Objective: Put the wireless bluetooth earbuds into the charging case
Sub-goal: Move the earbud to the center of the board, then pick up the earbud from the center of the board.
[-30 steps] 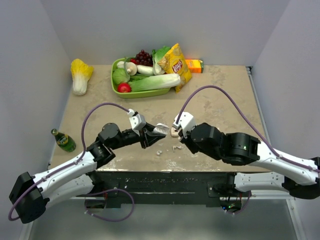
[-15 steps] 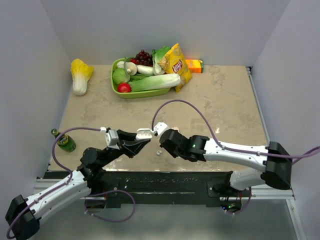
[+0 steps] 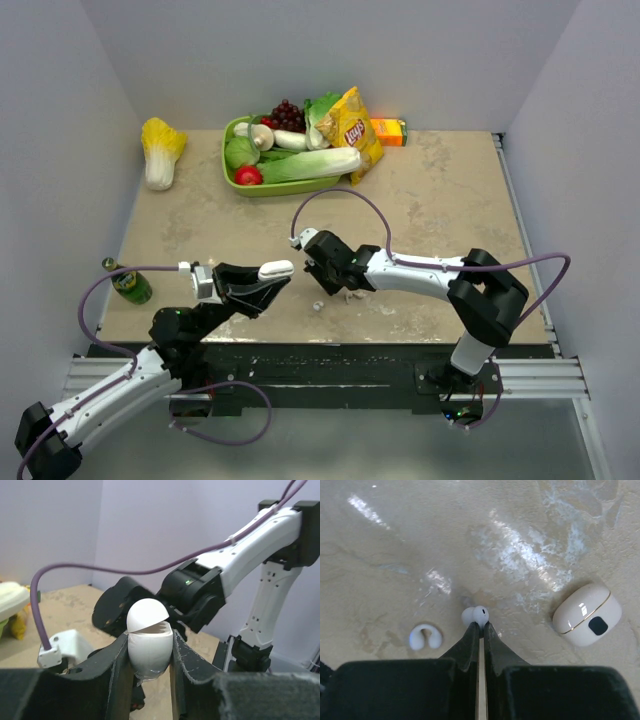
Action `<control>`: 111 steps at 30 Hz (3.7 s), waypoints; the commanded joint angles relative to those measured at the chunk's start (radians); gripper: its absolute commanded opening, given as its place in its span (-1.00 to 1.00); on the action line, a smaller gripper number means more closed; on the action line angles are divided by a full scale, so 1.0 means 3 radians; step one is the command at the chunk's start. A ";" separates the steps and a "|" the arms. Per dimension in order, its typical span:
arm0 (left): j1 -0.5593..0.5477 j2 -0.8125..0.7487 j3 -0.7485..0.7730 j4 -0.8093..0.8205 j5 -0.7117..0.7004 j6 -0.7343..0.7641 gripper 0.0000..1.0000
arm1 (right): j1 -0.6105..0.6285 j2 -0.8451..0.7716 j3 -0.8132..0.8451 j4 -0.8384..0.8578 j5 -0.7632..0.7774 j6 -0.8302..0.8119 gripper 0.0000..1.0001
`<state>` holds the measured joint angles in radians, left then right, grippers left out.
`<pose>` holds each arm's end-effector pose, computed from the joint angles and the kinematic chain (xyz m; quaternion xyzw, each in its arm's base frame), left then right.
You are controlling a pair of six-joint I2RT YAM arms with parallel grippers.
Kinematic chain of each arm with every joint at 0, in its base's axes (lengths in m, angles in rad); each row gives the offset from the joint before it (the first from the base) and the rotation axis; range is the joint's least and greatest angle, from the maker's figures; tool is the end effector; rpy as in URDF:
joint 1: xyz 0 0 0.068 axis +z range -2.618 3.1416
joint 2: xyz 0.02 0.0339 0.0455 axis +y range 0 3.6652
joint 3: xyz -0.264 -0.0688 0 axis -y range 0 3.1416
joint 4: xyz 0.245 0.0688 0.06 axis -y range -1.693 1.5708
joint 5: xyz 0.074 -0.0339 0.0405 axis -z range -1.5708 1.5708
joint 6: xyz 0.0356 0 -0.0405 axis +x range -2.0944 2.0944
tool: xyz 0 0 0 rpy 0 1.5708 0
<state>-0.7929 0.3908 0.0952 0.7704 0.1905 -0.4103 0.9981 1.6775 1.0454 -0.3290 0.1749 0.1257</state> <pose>0.0827 -0.0935 0.2499 0.1783 0.4937 -0.5217 0.6725 0.1914 0.2855 0.1902 -0.3777 0.8723 0.0888 0.2974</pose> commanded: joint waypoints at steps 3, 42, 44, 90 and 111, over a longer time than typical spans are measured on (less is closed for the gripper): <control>-0.0006 -0.0045 -0.0092 0.0387 0.0198 -0.0110 -1.00 | -0.0167 0.0074 0.0100 0.0115 -0.0266 -0.0076 -1.00; -0.0011 0.0078 -0.0174 0.0551 0.0183 -0.0263 -1.00 | -0.0397 -0.0898 -0.0963 0.1167 -0.0087 0.2060 -0.16; -0.0006 0.0083 -0.0184 0.0561 0.0178 -0.0274 -1.00 | -0.0402 -0.0857 -0.1071 0.1296 -0.0082 0.2147 -0.17; -0.0006 0.0114 -0.0312 0.0674 0.0193 -0.0310 -1.00 | -0.0520 -0.0232 -0.1025 0.1542 -0.0016 0.2092 -0.21; -0.0006 0.0129 -0.0317 0.0730 0.0203 -0.0350 -1.00 | -0.0632 -0.0274 -0.1148 0.1511 -0.0118 0.2046 -0.17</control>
<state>-0.7933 0.4309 0.0517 0.9245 0.2512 -0.5003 0.8085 1.5818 0.6945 0.1173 0.1581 0.7483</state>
